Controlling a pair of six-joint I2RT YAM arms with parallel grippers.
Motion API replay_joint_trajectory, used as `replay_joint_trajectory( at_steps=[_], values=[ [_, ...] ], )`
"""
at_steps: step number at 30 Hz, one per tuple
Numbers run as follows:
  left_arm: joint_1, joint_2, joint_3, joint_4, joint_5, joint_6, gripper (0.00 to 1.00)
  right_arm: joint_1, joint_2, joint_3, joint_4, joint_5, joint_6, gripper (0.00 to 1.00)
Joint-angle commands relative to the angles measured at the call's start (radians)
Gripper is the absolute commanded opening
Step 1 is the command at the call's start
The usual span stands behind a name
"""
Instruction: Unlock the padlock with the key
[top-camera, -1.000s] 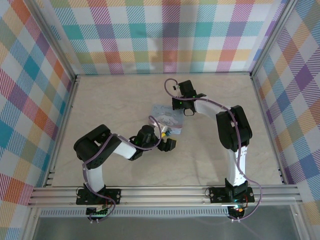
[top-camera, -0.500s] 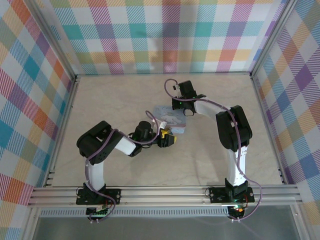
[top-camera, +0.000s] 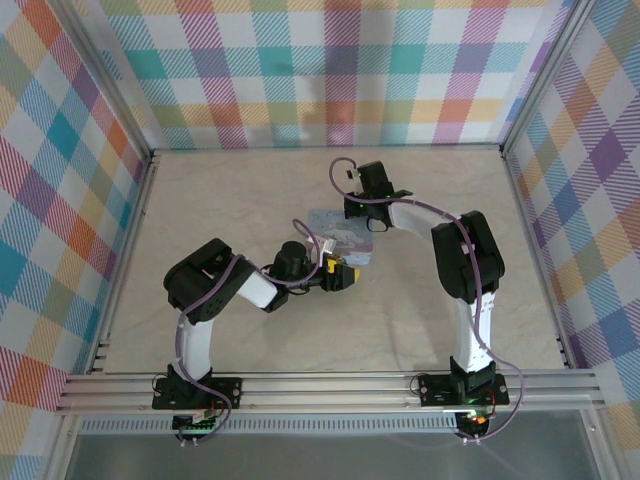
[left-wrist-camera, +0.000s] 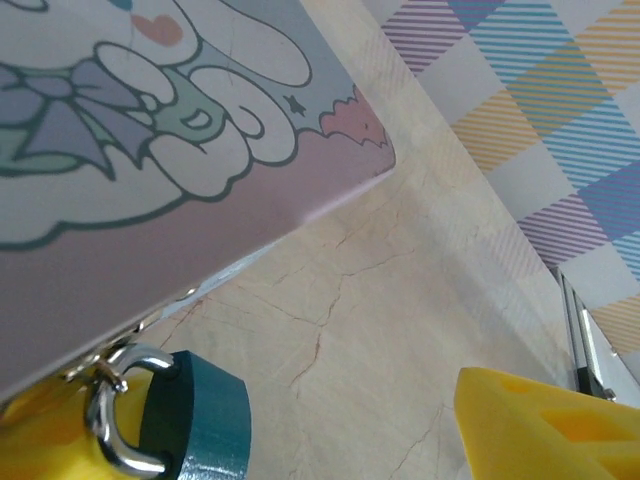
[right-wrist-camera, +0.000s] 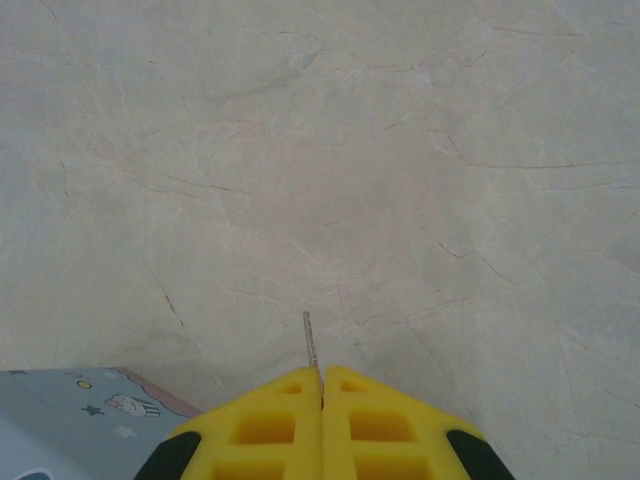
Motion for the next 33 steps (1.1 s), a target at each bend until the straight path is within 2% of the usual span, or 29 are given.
replay_joint_trajectory(
  at_steps=[1, 7, 14, 16, 17, 23, 33],
  values=[
    [0.004, 0.013, 0.032, -0.067, -0.088, -0.013, 0.67, 0.011, -0.009, -0.032, -0.038, -0.026, 0.005, 0.0],
    [0.014, 0.01, 0.004, -0.081, -0.121, -0.016, 0.46, 0.011, -0.027, -0.041, -0.031, -0.028, 0.006, 0.0],
    [0.042, -0.012, -0.032, -0.104, -0.137, -0.019, 0.35, 0.012, -0.039, -0.053, -0.023, -0.029, 0.011, 0.0],
    [0.05, -0.02, -0.039, -0.111, -0.136, -0.018, 0.35, 0.014, -0.038, -0.056, -0.021, -0.029, 0.013, 0.0],
    [0.053, -0.022, -0.044, -0.114, -0.139, -0.016, 0.35, 0.013, -0.038, -0.058, -0.02, -0.029, 0.014, 0.0],
    [0.057, -0.019, -0.055, -0.061, -0.105, -0.036, 0.52, 0.014, -0.038, -0.062, -0.018, -0.029, 0.017, 0.0],
    [0.042, 0.039, -0.042, 0.111, 0.029, -0.097, 0.65, 0.017, -0.035, -0.057, -0.018, -0.028, 0.02, 0.0]
  ],
)
